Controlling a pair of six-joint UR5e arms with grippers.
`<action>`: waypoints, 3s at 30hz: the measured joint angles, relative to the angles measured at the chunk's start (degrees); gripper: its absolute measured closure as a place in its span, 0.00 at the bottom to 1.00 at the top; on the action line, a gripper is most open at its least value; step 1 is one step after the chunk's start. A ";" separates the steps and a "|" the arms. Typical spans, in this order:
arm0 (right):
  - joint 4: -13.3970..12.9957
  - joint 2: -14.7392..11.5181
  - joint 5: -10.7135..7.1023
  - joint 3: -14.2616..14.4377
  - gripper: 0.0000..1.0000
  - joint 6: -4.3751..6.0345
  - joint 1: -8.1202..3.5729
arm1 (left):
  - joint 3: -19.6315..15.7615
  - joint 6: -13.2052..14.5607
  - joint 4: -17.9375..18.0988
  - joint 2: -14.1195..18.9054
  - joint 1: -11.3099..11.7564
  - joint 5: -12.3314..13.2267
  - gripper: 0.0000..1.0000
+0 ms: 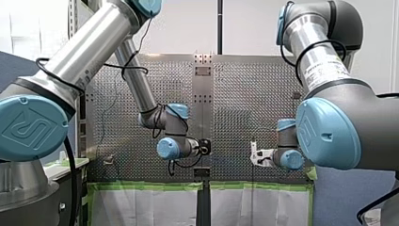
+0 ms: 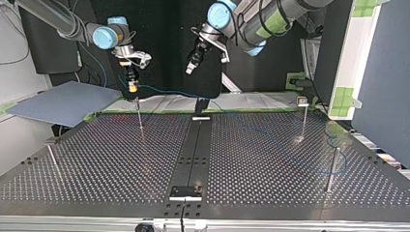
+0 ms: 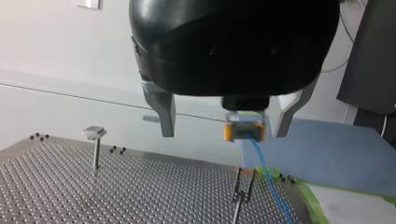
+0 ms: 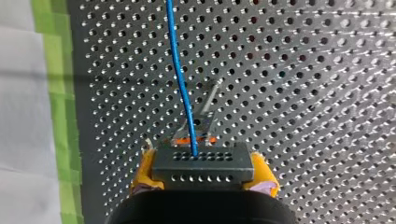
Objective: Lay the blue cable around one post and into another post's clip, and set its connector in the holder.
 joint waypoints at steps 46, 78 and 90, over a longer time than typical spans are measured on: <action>0.60 -0.36 -1.62 0.32 1.00 0.36 2.16 | 14.35 -0.12 5.26 -15.55 -5.12 -7.03 0.00; 0.63 -0.36 -1.63 0.32 1.00 0.17 2.74 | 27.12 -4.19 -4.19 -21.37 -5.67 -8.86 0.00; 0.53 -0.36 -1.62 0.29 1.00 0.05 2.90 | 29.79 -4.46 -5.78 -22.11 -4.89 -9.41 0.00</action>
